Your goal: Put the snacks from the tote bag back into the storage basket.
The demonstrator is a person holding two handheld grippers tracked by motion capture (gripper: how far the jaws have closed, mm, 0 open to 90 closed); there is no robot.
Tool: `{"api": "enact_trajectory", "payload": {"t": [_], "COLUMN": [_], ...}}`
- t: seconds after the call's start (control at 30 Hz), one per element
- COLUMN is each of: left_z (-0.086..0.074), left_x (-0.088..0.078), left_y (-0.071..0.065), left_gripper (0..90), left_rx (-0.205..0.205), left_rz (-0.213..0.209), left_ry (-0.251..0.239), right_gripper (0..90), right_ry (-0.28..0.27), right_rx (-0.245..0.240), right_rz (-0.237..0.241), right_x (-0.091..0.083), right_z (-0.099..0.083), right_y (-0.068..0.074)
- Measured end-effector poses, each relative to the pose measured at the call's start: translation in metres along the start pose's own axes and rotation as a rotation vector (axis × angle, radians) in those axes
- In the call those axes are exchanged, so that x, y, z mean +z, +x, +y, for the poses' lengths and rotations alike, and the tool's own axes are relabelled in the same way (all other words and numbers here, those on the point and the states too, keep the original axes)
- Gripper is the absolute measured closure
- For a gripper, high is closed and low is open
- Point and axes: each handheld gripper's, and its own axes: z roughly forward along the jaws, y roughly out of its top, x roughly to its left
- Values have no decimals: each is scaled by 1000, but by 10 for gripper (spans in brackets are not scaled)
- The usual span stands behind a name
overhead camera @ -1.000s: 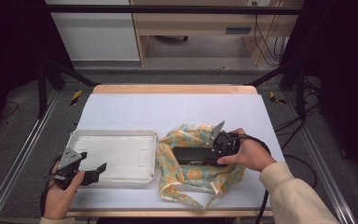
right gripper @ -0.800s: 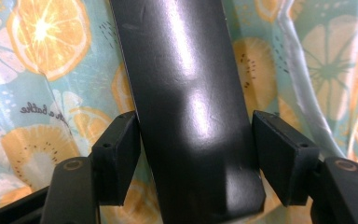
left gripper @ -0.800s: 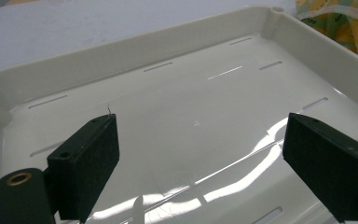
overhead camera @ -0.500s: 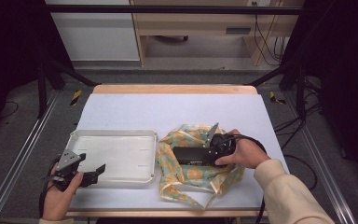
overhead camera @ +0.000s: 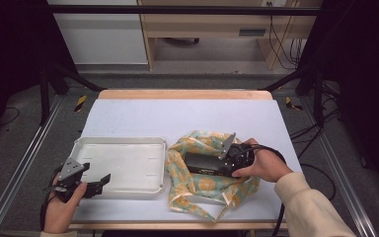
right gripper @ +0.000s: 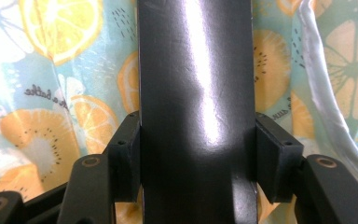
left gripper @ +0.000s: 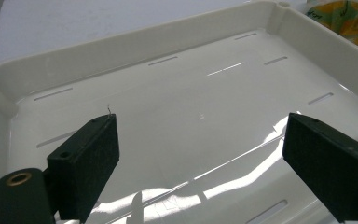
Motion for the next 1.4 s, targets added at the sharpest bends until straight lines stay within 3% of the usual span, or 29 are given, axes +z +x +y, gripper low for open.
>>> {"api": "enact_trajectory", "payload": {"t": [0.3,0.47,0.67,1.23,1.4], "left_z": [0,0,-1,-1,6], "left_x": [1,1,1,5,8], "left_y": [-1,-1,0,0,-1], "left_gripper": [108,108,108,108,112], "left_rx": [3,3,-4,10,10], "left_rz": [-5,-3,1,2,8], "left_ry": [5,5,5,21,25], "right_gripper": [432,432,433,433,433], "right_ry": [-86,-103,-168,-248,-258], "right_rx": [16,25,55,98,102], "right_rz": [-16,-24,-66,-122,-136], "right_x": [-14,-21,-34,-64,-71], "right_z": [-6,-9,-15,-28,-26], "right_y": [3,4,8,22,24]}}
